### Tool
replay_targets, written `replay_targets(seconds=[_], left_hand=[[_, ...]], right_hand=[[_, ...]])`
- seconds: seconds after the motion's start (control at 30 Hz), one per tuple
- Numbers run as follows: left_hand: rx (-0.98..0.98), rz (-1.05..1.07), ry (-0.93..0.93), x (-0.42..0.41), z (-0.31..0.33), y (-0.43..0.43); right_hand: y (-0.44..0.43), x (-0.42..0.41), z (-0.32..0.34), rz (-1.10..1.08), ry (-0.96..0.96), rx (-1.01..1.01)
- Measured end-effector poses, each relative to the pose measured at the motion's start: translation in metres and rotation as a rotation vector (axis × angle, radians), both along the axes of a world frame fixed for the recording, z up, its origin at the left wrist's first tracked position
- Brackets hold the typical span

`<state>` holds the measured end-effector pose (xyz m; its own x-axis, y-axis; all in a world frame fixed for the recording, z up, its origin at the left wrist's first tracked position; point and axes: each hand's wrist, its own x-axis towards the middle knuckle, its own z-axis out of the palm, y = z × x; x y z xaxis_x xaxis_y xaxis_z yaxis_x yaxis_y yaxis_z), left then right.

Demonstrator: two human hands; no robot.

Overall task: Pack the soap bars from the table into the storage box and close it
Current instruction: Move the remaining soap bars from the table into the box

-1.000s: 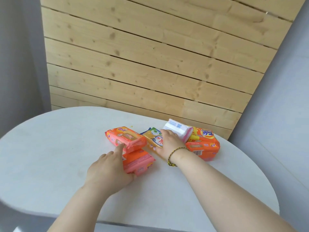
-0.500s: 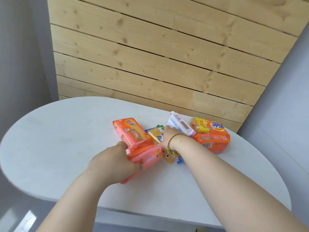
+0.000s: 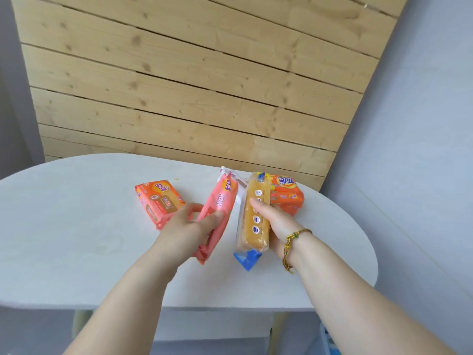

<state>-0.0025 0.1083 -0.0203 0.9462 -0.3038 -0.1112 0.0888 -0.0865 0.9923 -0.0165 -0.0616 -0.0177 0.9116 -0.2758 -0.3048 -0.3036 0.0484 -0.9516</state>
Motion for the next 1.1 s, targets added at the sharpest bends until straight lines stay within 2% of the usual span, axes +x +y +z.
replay_targets(seconds=[0.27,0.53,0.7,0.83,1.1], left_hand=[[-0.099,-0.205,-0.062,-0.072,0.004,-0.095],[-0.011,-0.617,-0.112,-0.166,-0.022,-0.217],[0.171,-0.874,0.027,-0.198,-0.071,-0.293],[0.285,-0.979,0.148,-0.199,-0.124,-0.323],[0.655,-1.106,0.124,-0.174,-0.209,-0.329]], right_hand=[[-0.067,-0.089,0.018,-0.162,-0.004,-0.032],[-0.168,-0.237,0.002,-0.452,-0.014,0.007],[-0.220,-0.294,-0.060,-0.635,0.061,0.112],[-0.241,-0.301,-0.126,-0.703,0.138,0.205],[-0.232,-0.281,-0.239,-0.751,0.328,0.443]])
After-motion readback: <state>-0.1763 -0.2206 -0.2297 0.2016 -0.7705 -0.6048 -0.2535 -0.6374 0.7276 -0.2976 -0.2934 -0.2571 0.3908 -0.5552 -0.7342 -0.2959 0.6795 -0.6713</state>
